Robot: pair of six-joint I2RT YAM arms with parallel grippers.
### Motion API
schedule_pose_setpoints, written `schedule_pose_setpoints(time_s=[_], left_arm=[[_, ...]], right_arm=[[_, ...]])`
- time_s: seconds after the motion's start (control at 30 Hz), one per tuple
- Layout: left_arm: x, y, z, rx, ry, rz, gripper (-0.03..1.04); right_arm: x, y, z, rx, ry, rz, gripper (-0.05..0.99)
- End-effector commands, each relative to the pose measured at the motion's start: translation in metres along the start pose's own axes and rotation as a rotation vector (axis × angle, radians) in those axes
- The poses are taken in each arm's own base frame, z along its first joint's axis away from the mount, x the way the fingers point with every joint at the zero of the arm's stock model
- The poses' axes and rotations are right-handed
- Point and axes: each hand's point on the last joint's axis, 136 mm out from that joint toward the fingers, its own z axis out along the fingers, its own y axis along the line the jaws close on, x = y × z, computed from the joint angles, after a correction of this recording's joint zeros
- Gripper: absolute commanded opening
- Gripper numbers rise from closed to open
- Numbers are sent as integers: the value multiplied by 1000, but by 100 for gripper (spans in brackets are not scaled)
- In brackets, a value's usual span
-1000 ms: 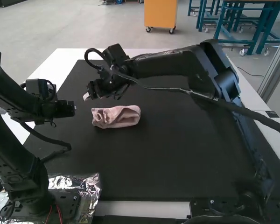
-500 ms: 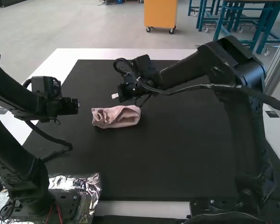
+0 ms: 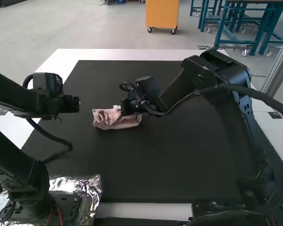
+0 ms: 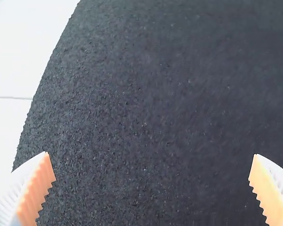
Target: Fold the towel.
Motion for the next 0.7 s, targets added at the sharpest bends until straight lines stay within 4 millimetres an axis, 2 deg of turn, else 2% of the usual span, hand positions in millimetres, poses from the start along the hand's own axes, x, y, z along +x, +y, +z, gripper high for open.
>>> schedule_pose_setpoints(time_s=[0.0, 0.17, 0.3, 0.43, 0.57, 0.6, 0.67], left_arm=[[-31, 3, -7, -16, -72, 7, 97], [-37, 3, -8, -16, -74, 8, 97], [-43, 4, -9, -16, -78, 8, 97], [-50, 4, -11, -16, -84, 7, 97], [-58, 4, -14, -17, -98, 7, 97], [-62, 4, -15, -17, -104, 7, 97], [-69, 5, -16, -18, -116, 7, 97]], right_arm=[[-1, 4, 5, -26, -21, 23, -2], [24, 0, 18, -28, 7, 37, -2], [47, 8, 30, -37, 47, 40, -2], [59, 9, 36, -34, 67, 38, -2], [48, 5, 32, -26, 52, 68, -2], [35, 1, 26, -15, 39, 72, -2], [-7, -7, 6, 2, -22, 88, -2]])
